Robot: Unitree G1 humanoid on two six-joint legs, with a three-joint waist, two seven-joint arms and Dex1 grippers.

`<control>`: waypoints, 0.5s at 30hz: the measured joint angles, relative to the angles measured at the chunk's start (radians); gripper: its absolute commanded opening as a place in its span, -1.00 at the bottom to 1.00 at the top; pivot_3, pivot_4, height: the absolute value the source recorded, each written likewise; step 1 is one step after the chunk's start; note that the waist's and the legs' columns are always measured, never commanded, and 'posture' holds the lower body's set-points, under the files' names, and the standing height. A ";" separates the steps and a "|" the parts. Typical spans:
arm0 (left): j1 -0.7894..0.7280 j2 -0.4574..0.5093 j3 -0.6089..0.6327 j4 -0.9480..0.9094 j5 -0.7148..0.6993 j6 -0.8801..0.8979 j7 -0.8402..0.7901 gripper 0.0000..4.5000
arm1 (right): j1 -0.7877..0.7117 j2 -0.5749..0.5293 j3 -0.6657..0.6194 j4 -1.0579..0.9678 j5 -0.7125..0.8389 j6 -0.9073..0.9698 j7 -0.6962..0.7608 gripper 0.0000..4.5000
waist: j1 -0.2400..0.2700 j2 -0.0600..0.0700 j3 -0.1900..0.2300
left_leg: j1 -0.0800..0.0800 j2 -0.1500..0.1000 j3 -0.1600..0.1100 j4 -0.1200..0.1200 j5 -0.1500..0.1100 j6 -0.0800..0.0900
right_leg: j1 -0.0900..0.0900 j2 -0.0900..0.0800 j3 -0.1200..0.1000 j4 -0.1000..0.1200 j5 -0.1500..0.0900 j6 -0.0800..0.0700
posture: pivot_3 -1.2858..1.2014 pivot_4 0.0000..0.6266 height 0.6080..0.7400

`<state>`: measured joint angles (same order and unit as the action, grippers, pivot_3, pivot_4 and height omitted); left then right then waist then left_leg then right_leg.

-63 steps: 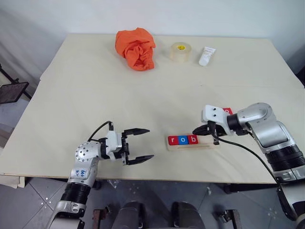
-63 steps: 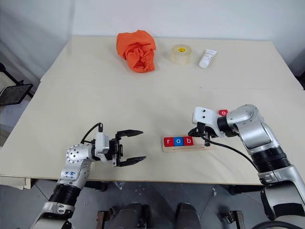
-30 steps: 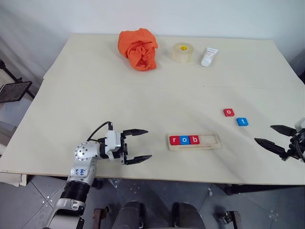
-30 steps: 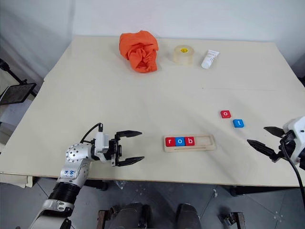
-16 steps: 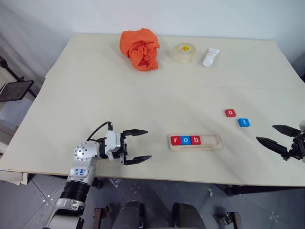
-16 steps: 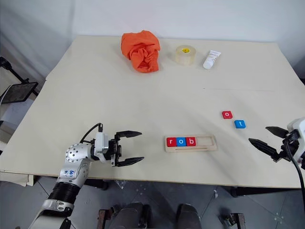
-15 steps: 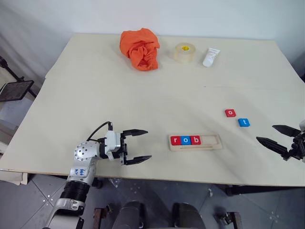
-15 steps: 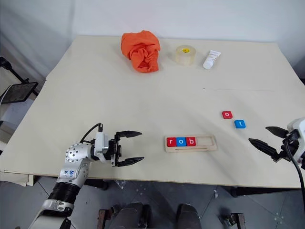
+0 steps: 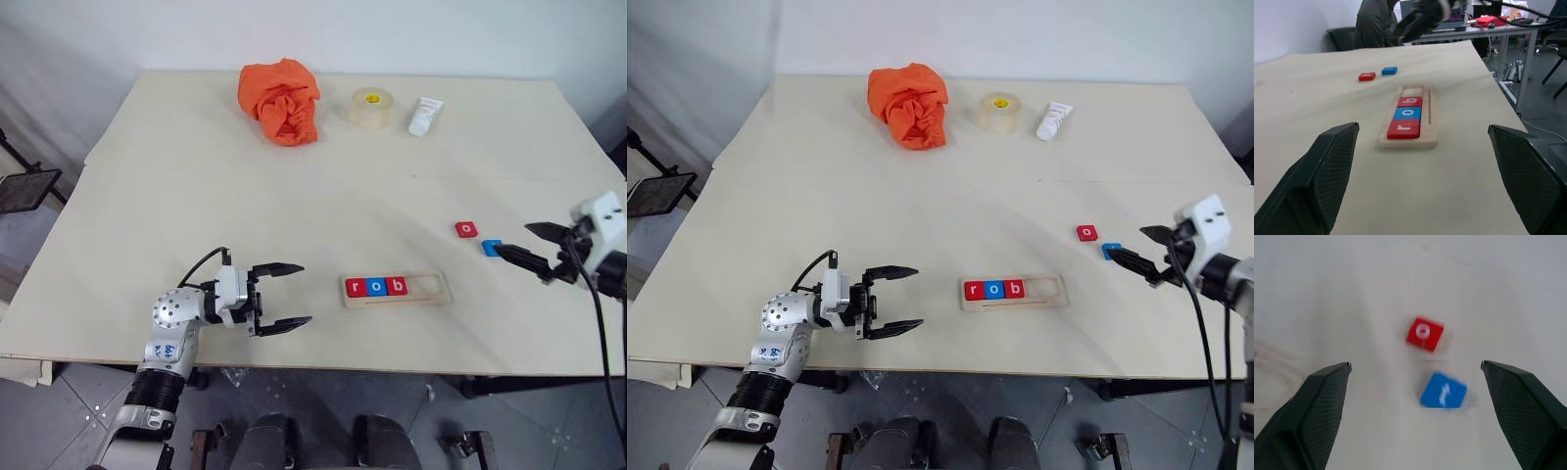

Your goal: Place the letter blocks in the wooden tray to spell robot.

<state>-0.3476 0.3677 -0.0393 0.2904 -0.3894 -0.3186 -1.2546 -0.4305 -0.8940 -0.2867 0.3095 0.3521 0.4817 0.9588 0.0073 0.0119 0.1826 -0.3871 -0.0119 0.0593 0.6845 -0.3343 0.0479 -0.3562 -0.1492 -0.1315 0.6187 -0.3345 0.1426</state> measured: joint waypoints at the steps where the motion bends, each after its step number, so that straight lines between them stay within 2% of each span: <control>1: 0.001 0.001 0.001 0.000 0.000 0.000 0.001 1.00 | -0.036 0.010 0.025 0.036 -0.015 -0.001 -0.008 0.98 | 0.001 0.000 0.000 | 0.000 0.000 0.000 0.000 0.000 0.000 | 0.000 0.000 0.000 0.000 0.000 0.000 | 0.03 -0.52 1.00; 10: 0.039 -0.001 0.002 -0.036 0.001 0.000 0.032 1.00 | -0.344 0.127 0.187 0.399 -0.171 -0.065 -0.126 0.98 | -0.006 0.000 0.000 | -0.002 -0.001 -0.001 0.000 0.000 0.000 | -0.001 -0.001 -0.001 0.000 0.000 0.000 | 0.03 -0.52 1.00; 15: 0.065 0.000 0.001 -0.063 0.001 0.000 0.056 1.00 | -0.407 0.180 0.218 0.549 -0.224 -0.130 -0.195 0.98 | -0.010 0.000 0.000 | -0.002 -0.001 -0.002 -0.001 0.000 0.000 | -0.001 -0.001 -0.001 0.001 0.000 0.000 | 0.03 -0.52 1.00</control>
<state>-0.2830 0.3676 -0.0383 0.2274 -0.3883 -0.3185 -1.1990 -0.8371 -0.7136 -0.0686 0.8586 0.1285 0.3520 0.7643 -0.0030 0.0120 0.1826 -0.3886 -0.0128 0.0574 0.6840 -0.3341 0.0482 -0.3572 -0.1498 -0.1322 0.6200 -0.3344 0.1426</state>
